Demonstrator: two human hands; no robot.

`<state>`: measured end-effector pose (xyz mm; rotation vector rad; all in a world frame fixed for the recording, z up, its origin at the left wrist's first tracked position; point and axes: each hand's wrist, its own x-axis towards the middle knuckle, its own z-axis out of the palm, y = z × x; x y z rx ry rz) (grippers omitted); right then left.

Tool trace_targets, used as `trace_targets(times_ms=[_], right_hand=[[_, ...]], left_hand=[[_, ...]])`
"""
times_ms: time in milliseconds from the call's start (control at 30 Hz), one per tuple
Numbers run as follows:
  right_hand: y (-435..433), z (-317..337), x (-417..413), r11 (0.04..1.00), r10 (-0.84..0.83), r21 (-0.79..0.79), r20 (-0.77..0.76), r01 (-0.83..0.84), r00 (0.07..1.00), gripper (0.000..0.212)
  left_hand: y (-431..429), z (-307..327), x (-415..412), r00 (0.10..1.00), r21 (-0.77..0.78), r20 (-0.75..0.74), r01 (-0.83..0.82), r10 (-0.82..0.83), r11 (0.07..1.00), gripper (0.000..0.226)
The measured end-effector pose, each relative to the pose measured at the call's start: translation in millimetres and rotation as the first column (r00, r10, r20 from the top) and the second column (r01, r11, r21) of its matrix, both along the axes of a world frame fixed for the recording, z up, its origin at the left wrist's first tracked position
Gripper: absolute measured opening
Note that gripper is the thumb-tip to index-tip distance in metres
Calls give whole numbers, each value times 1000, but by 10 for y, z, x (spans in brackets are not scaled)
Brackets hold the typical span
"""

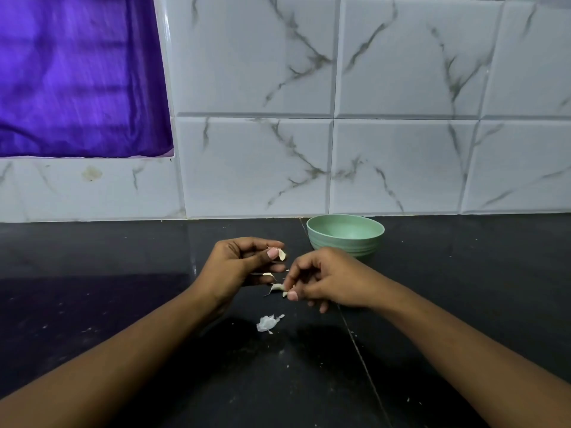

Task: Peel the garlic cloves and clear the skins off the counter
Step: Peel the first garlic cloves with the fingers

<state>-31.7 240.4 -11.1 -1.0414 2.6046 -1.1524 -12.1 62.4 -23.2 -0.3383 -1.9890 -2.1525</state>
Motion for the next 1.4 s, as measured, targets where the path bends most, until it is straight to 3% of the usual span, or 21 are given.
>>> trace_targets(times_ms=[100,167,367,567,767,1067,1400], right_hand=[[-1,3,5,995,34,102,-169,-17,985,9],[5,14,-14,997,18,82,-253,3,967,8],[-7,6,10,1000,2,-11,-265,-5,964,28],[-4,7,12,983,-76,-176,-128,53,989,14],[-27,-7,-8,921,-186,-363,-94,140,978,9],[-49,-24,-15,914,-169,-374,-10,153,985,13],[-50,-43,-40,916,-233,-352,-76,193,969,15]], left_hand=[[-8,3,-5,1000,-13,-9,-6,6,1000,11],[-11,0,-8,1000,-21,-10,-14,14,1000,10],[-32,-7,-12,999,-42,-18,-32,31,999,11],[-38,-9,-26,998,-77,-44,-55,52,996,9],[-20,-10,-9,993,-135,-91,-86,75,987,11],[3,16,35,973,-244,-205,-158,108,957,16],[5,7,48,948,-296,-288,-226,139,928,8]])
